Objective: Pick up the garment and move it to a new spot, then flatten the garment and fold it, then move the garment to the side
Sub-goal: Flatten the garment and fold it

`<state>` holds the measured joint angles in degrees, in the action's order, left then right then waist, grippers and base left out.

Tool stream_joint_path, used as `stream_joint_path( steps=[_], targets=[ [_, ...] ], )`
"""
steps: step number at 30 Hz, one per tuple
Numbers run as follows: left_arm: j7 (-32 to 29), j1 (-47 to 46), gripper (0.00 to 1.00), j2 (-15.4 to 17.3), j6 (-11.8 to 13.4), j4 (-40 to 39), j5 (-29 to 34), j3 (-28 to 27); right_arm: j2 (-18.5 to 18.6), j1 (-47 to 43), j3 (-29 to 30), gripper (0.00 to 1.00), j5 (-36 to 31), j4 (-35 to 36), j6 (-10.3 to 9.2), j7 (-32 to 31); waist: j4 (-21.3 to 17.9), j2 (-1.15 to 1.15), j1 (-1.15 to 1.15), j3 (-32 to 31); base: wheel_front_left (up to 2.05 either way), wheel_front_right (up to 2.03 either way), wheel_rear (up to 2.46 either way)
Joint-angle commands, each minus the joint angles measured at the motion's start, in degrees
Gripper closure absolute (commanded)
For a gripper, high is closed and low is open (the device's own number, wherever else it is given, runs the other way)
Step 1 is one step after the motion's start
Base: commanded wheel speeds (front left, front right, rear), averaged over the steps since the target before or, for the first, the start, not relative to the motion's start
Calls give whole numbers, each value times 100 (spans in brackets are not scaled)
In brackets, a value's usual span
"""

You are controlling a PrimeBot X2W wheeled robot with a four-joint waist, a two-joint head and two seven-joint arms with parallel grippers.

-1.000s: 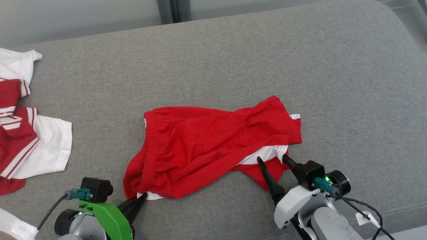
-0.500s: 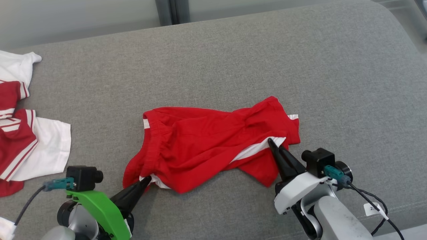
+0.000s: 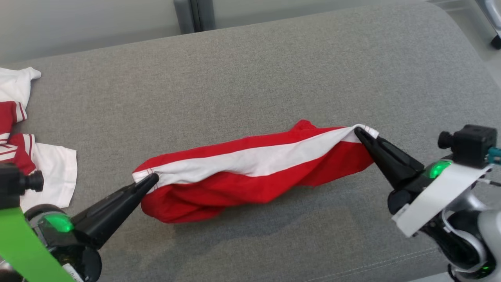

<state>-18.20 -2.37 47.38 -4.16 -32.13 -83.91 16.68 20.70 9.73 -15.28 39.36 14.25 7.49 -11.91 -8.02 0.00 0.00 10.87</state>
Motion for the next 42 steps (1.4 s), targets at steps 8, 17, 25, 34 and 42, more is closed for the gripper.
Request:
stream_joint_path(
  steps=[8,17,25,34,42],
  targets=[
    [-790,-1727,100,635,465,-320,-1315,-928,543,1454,1099,100,1295,1233,1,-2258,64,0,0,1028,0,0,0],
    [-1601,-5097,100,188,779,1642,-756,-74,-100,4388,1607,100,354,-314,-2,-2891,374,0,0,2045,0,0,0],
    [-391,-8020,100,-1222,342,4135,1117,558,-1336,7375,1846,100,-2005,-2174,-4,-701,623,0,0,3070,0,0,0],
    [1916,-8585,100,-1805,-327,5787,2286,1033,-1775,8271,1430,100,-2285,-4125,-4,1562,524,0,0,3619,0,0,0],
    [2554,-6989,100,-910,-344,5281,1483,2196,-1773,6489,-40,100,-1368,-4502,-3,2110,230,0,0,3404,0,0,0]
  ],
)
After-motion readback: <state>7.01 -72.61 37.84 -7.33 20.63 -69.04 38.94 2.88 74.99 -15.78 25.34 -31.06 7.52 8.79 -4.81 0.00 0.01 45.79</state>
